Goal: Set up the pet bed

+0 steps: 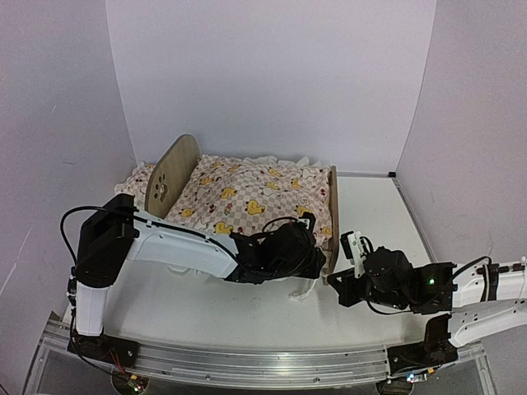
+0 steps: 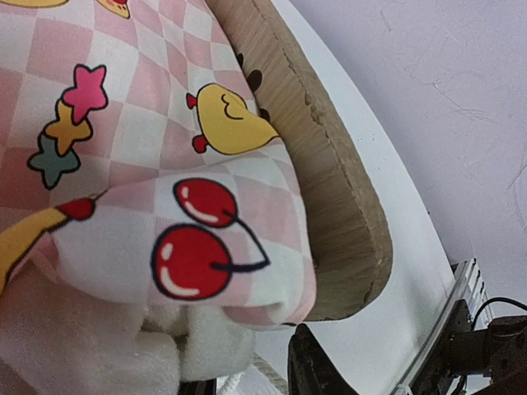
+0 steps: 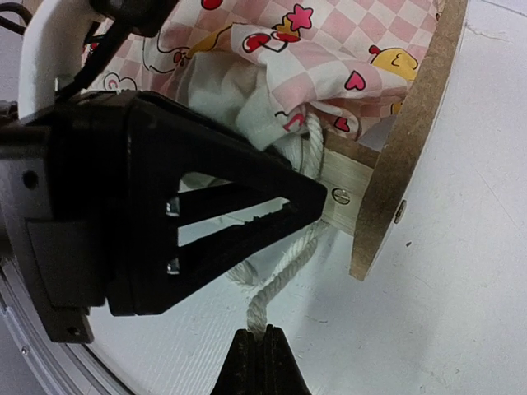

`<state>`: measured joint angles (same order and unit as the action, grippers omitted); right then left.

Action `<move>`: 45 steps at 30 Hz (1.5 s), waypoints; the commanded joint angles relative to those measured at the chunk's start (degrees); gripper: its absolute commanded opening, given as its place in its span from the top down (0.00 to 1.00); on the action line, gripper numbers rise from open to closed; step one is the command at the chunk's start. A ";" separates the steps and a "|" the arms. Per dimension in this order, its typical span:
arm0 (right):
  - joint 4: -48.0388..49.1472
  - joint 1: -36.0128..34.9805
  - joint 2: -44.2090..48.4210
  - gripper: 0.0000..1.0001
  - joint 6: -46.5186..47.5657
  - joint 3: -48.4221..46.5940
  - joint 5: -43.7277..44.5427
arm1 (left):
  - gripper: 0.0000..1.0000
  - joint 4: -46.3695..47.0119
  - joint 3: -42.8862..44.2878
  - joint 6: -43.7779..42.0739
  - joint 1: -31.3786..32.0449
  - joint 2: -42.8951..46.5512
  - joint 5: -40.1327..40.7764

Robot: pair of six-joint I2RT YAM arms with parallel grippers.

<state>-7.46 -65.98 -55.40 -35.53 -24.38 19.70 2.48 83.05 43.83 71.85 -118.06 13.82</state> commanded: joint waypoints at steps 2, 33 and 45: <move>3.73 0.05 1.08 1.00 0.99 -1.86 -0.92 | 0.74 -5.39 5.43 1.60 -0.22 -1.65 5.47; 4.27 0.06 1.12 1.00 1.03 -1.23 -1.16 | 0.65 3.00 -2.38 1.05 -0.95 9.16 -9.01; 4.17 0.04 1.04 1.00 1.97 -1.94 -0.96 | 0.70 -6.54 9.61 2.87 -1.39 -2.26 -0.57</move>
<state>-5.32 -65.98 -55.07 -34.24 -24.38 18.22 -1.74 87.31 46.22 70.96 -118.87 9.04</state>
